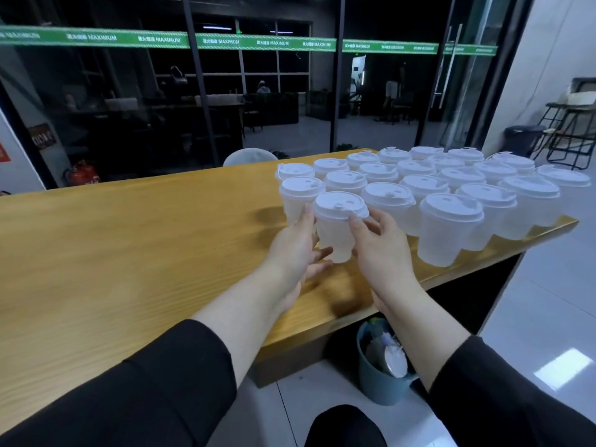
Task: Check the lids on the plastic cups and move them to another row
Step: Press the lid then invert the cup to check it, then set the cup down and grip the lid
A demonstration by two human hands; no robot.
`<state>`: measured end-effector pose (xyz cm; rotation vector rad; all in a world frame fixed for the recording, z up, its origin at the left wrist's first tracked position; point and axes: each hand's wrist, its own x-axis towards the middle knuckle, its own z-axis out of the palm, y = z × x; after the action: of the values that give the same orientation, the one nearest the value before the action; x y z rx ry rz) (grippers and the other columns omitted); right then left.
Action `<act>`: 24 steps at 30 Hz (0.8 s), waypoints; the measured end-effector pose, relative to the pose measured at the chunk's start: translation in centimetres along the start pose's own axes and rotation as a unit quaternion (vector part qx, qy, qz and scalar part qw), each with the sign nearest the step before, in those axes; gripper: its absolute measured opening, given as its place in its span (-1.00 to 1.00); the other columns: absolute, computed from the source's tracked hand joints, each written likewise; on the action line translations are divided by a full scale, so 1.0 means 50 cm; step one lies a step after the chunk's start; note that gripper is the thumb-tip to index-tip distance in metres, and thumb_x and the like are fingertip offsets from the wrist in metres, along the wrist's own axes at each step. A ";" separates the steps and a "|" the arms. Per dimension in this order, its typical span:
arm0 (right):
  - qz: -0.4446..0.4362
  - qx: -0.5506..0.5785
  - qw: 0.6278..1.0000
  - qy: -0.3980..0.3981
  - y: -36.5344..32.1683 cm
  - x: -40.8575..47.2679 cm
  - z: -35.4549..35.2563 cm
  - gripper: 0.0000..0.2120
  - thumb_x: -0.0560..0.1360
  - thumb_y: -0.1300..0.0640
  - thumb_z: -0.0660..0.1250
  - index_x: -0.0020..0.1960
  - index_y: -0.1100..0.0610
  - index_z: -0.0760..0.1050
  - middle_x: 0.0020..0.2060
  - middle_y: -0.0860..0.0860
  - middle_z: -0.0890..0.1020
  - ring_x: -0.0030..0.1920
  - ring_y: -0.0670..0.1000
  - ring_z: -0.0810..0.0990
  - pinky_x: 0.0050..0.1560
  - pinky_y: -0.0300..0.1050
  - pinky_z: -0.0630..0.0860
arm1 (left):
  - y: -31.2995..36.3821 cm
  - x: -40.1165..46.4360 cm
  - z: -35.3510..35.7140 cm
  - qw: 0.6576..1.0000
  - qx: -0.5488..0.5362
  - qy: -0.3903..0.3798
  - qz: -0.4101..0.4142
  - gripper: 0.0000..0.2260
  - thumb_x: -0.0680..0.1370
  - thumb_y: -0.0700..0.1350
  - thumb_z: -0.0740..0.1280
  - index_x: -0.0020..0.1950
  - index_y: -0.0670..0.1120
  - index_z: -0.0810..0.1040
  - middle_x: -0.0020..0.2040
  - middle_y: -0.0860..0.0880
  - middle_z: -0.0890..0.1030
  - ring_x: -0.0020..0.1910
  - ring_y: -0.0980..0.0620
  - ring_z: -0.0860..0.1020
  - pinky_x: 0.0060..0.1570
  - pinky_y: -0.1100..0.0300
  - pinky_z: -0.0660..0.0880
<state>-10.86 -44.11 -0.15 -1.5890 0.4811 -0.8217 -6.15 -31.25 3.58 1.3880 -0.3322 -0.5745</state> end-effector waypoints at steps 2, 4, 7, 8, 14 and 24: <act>0.013 0.021 1.000 -0.016 -0.001 0.006 -0.005 -0.63 0.61 -0.17 0.29 0.36 -0.06 0.52 0.19 -0.16 0.66 0.25 -0.10 0.61 0.32 0.11 0.55 | 0.003 0.003 0.001 1.000 -0.013 -0.005 -0.001 -0.70 0.71 0.25 0.09 0.27 0.16 0.47 0.08 0.10 0.65 0.18 -0.06 0.64 0.30 -0.04 0.56; 0.011 0.023 0.999 -0.021 -0.005 0.005 -0.010 -0.64 0.64 -0.15 0.25 0.35 -0.06 0.55 0.17 -0.21 0.67 0.25 -0.16 0.61 0.35 0.06 0.53 | 0.001 0.000 -0.002 1.000 -0.016 -0.008 -0.003 -0.62 0.70 0.26 0.09 0.42 0.14 0.44 0.29 0.03 0.61 0.23 -0.07 0.61 0.34 -0.07 0.53; -0.057 -0.007 0.998 0.038 -0.028 -0.019 -0.021 -0.68 0.68 -0.08 0.23 0.38 -0.01 0.52 0.14 -0.27 0.61 0.17 -0.26 0.57 0.31 -0.14 0.50 | -0.003 -0.013 -0.019 1.000 0.004 0.007 0.002 -0.47 0.70 0.24 0.09 0.58 -0.01 0.36 0.50 -0.10 0.49 0.38 -0.15 0.54 0.33 -0.06 0.54; -0.090 -0.007 0.994 0.057 -0.038 -0.027 -0.021 -0.73 0.69 -0.06 0.22 0.33 -0.03 0.52 0.09 -0.29 0.61 0.13 -0.27 0.57 0.26 -0.17 0.51 | -0.002 -0.018 -0.032 0.999 0.014 0.024 0.019 -0.48 0.70 0.23 0.10 0.56 -0.04 0.40 0.48 -0.11 0.51 0.36 -0.12 0.56 0.29 -0.03 0.57; -0.155 -0.004 0.986 -0.066 -0.114 -0.087 0.126 -0.88 0.68 -0.10 0.22 0.08 -0.22 0.54 0.03 -0.27 0.66 0.15 -0.13 0.62 0.24 0.07 0.58 | 0.062 -0.085 -0.203 0.974 0.073 0.159 0.145 -0.72 0.72 0.13 0.18 0.16 0.02 0.60 0.09 0.00 0.73 0.01 0.08 0.73 0.06 0.02 0.68; -0.154 0.030 0.931 -0.329 -0.181 -0.271 0.669 -0.84 0.66 -0.10 0.21 0.08 -0.19 0.57 0.03 -0.22 0.65 0.17 -0.08 0.62 0.21 0.06 0.58 | 0.119 -0.312 -0.789 0.825 0.102 0.529 0.168 -0.82 0.69 0.02 0.26 -0.06 0.07 0.60 -0.05 0.03 0.69 0.02 -0.04 0.67 0.11 -0.21 0.61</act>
<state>3.48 -10.09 4.55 -1.7871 -0.2807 -0.4718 3.54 10.45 4.54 1.5970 0.2808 0.5764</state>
